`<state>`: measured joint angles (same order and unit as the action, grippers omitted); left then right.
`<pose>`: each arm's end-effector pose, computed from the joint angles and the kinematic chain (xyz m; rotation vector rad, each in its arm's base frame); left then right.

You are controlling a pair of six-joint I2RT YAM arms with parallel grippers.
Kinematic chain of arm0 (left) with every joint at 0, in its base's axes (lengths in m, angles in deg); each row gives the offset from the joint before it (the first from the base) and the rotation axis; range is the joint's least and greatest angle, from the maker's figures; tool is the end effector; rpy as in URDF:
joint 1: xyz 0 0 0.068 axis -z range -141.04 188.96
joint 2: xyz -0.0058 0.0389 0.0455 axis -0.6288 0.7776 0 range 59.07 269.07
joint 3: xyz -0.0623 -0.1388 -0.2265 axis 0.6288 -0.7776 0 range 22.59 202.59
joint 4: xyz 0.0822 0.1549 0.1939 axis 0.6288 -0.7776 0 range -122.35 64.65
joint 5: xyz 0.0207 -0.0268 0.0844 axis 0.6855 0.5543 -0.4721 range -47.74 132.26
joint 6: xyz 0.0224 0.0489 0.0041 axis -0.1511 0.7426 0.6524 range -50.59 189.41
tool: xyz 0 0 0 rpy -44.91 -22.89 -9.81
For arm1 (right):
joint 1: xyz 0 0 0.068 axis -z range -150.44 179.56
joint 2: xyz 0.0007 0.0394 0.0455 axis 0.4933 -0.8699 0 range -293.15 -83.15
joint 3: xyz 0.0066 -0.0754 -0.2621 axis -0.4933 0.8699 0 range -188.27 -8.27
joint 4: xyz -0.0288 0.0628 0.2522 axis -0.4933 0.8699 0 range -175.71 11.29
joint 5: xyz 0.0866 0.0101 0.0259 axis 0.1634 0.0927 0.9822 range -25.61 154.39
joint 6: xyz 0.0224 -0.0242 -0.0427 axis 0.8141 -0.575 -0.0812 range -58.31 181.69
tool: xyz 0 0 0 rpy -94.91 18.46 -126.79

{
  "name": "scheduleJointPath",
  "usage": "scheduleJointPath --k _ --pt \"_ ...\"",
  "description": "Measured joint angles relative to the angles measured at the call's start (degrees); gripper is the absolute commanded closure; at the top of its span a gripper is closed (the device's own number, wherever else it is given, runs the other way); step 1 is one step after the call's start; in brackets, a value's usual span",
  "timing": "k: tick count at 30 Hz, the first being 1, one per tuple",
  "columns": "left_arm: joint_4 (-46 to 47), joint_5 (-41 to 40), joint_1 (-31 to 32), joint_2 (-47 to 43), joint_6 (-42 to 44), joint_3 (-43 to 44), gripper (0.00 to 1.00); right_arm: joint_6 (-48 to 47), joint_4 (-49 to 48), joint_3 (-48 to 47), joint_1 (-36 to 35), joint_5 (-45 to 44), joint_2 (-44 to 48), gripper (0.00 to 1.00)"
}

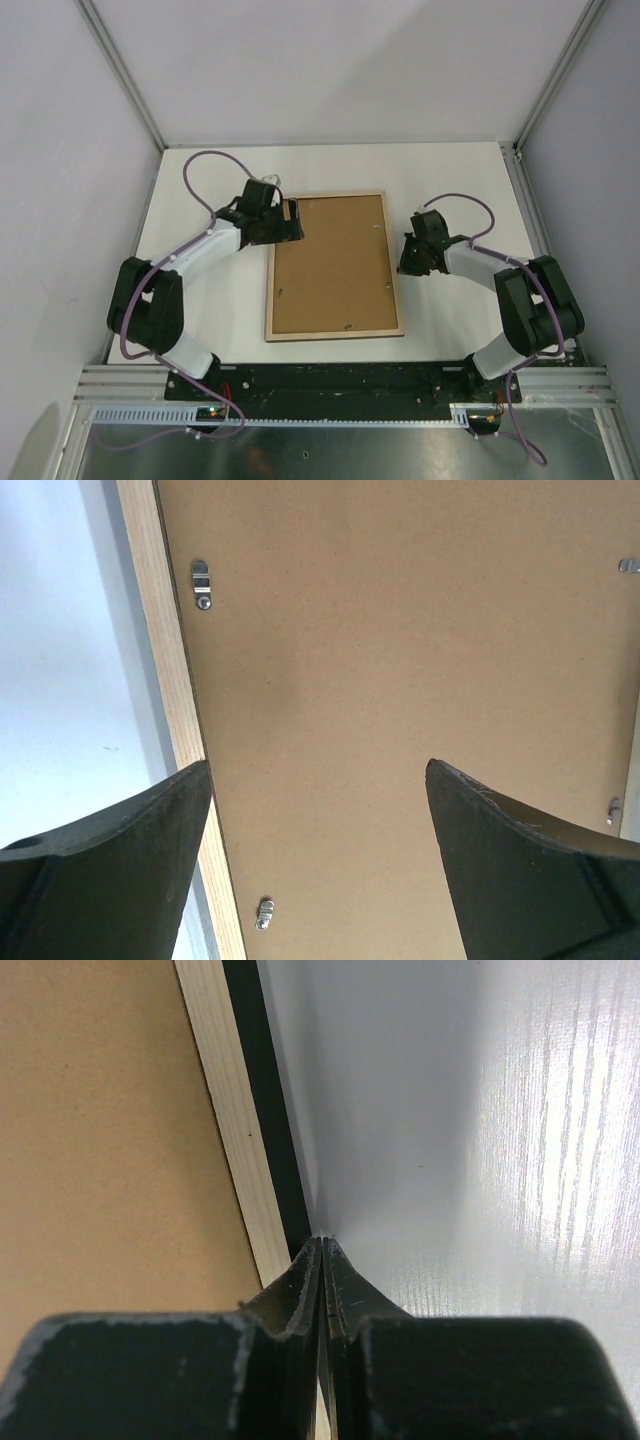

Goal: Put the photo into the frame
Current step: Place the backboard on the frame body, then press the fastener onto the backboard.

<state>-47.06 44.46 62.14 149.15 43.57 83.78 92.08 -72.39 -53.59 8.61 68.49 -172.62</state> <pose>0.3059 -0.1324 0.2270 -0.0409 2.4994 -0.4151 0.2738 0.1076 0.1576 0.1890 2.6225 0.4170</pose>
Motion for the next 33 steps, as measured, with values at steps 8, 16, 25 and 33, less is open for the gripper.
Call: scheduleJointPath --k 8,16,25,33 --pt "1.1 0.6 -1.1 -1.2 0.0 -1.4 0.1 -0.1 0.0 0.0 0.0 0.0 0.4 0.94" --pt "4.6 1.2 -3.0 -3.1 -2.5 -7.6 0.28 -0.5 1.4 0.0 -0.8 -0.9 3.4 0.75" --pt "6.9 -0.7 -5.4 -6.9 -5.2 -14.7 0.4 -0.9 3.3 0.0 -6.1 -3.3 6.9 0.45" --pt "8.5 -2.1 -5.4 -7.1 -5.7 -15.7 0.54 -1.1 5.6 0.0 -8.4 -8.3 7.2 0.41"
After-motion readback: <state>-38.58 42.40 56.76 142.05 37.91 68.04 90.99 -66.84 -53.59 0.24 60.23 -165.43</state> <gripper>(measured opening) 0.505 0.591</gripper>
